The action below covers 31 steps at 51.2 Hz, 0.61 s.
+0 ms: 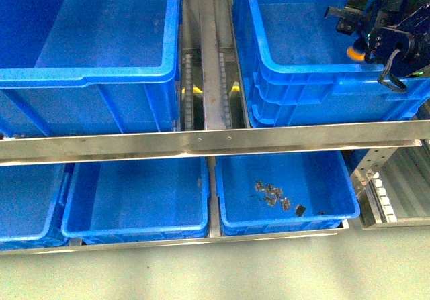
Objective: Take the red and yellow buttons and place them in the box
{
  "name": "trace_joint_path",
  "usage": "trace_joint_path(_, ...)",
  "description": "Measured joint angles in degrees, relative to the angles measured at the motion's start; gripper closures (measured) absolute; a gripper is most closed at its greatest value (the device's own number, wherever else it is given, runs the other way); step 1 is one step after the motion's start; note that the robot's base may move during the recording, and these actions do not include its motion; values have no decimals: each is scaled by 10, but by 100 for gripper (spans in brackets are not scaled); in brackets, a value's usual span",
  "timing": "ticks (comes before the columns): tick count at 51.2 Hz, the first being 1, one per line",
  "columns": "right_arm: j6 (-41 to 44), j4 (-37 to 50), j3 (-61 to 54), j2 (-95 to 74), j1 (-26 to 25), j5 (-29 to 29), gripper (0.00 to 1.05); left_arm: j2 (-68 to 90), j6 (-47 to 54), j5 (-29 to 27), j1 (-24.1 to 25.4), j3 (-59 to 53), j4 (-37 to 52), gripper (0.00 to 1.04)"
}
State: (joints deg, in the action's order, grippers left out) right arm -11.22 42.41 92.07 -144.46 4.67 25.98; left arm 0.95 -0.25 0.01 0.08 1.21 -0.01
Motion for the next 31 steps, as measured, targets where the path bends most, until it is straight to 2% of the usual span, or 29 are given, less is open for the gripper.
trace_joint_path(10, -2, 16, -7, -3, -1, 34, 13, 0, 0, 0, 0, 0, 0, 8)
trace_joint_path(13, 10, 38, -24, 6, 0, 45, 6, 0, 0, 0, 0, 0, 0, 8)
trace_joint_path(22, 76, 120, -94, 62, 5, 54, 7, 0, 0, 0, 0, 0, 0, 8)
trace_joint_path(26, 94, 116, -140, 119, 8, 36, 7, 0, 0, 0, 0, 0, 0, 8)
trace_joint_path(31, 93, 92, -198, 194, 16, 43, 7, 0, 0, 0, 0, 0, 0, 8)
